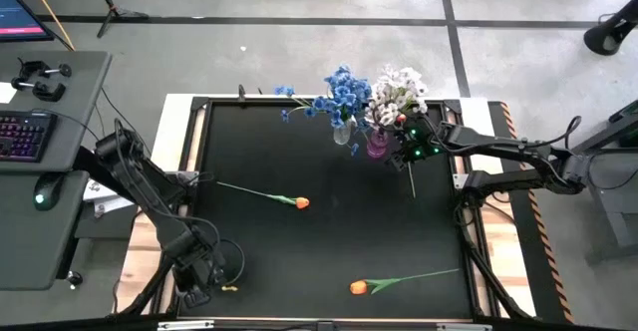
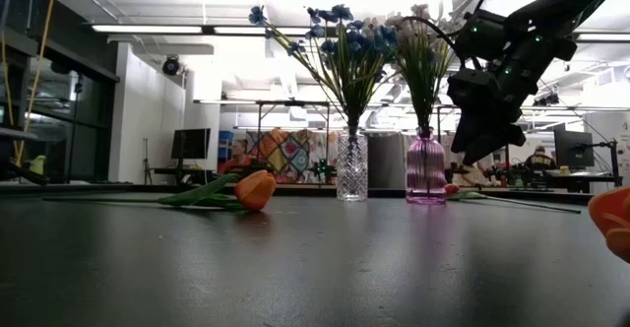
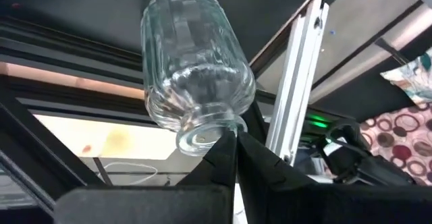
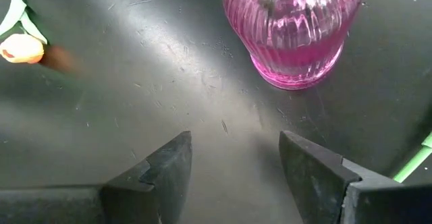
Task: Sort flowers into vase by color
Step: Move the bottom transparent vase to the center table
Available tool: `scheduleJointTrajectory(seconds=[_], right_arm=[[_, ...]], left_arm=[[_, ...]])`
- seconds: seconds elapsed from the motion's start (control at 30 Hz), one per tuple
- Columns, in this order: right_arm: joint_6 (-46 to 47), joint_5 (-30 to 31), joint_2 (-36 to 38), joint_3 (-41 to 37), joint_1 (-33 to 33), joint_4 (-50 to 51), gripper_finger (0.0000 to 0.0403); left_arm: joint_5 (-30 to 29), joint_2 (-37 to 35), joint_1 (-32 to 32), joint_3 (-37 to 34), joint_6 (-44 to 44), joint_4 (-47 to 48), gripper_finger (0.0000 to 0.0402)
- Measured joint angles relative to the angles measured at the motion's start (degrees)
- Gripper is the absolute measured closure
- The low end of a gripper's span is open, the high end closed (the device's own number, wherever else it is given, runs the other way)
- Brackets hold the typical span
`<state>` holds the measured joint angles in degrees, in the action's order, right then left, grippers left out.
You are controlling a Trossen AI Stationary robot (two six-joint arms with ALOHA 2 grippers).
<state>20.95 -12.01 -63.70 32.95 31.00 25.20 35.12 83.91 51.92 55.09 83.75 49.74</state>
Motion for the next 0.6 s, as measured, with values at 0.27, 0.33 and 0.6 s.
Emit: scheduleJointTrajectory(seconds=[0.27, 0.33, 0.6], right_arm=[[0.00, 0.00, 0.00, 0.00, 0.00, -0.01, 0.0194], [0.01, 0.00, 0.00, 0.00, 0.00, -0.01, 0.0194], [0.02, 0.00, 0.00, 0.00, 0.00, -0.22, 0.0194]], left_arm=[[0.84, 0.73, -0.08, 0.09, -1.63, -0.02, 0.0401], [0.10, 0.25, -0.08, 0.03, -1.93, 0.08, 0.0401], [-0.68, -1.27, -0.07, -0.09, -4.99, 2.21, 0.0401]])
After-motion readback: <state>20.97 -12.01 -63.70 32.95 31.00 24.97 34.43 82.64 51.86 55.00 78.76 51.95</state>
